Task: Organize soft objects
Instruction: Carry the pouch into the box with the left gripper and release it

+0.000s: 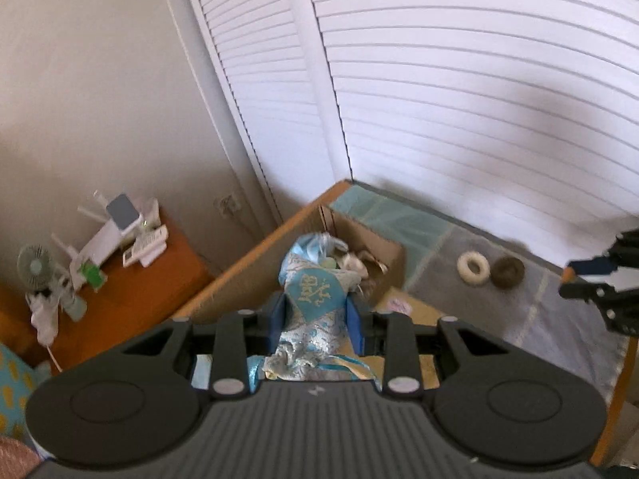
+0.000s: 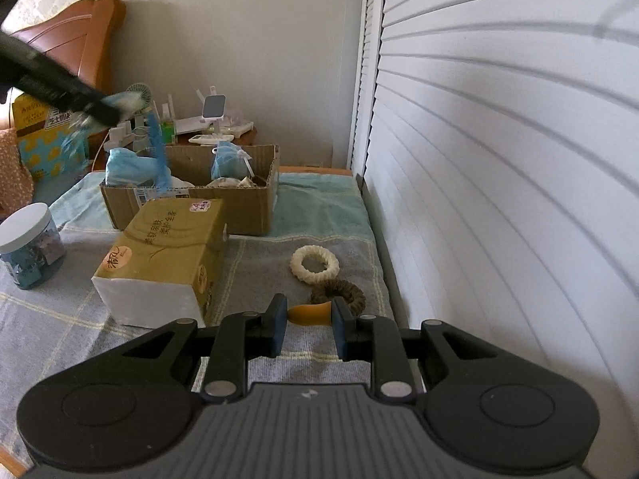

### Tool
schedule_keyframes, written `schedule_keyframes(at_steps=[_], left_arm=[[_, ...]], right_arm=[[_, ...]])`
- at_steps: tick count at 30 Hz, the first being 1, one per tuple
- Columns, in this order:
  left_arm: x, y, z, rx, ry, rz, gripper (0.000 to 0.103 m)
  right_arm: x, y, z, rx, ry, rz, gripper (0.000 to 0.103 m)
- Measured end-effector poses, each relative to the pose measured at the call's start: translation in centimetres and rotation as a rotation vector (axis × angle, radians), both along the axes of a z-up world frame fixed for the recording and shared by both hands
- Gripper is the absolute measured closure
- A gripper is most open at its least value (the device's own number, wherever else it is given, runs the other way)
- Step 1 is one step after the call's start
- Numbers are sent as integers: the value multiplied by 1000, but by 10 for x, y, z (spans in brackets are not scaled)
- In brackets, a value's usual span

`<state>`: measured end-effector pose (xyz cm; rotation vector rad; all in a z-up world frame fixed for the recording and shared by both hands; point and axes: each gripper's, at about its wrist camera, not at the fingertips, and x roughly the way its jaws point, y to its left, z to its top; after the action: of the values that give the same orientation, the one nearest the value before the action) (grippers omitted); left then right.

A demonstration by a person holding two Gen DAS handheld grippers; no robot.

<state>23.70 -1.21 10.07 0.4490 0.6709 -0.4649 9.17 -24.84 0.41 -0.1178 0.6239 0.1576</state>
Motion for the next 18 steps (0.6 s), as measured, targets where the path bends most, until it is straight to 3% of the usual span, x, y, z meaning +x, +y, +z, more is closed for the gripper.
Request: schedule_keyframes(at_steps=[12,14,16,18], left_arm=[[60,-29,-28,78,15,-96,72],[64,-35,-34,80,32,-110,65],[68,-41,-42,95,42,-103,48],[68,-43,-45,98,19,-85,36]], right_arm=[[10,-4,-5,27,28,-8,75],[11,-5,-6,27,31,-15,75],[13,-5,-7,30,35,-15,75],[13,-4,-7,30,38,-15,75]])
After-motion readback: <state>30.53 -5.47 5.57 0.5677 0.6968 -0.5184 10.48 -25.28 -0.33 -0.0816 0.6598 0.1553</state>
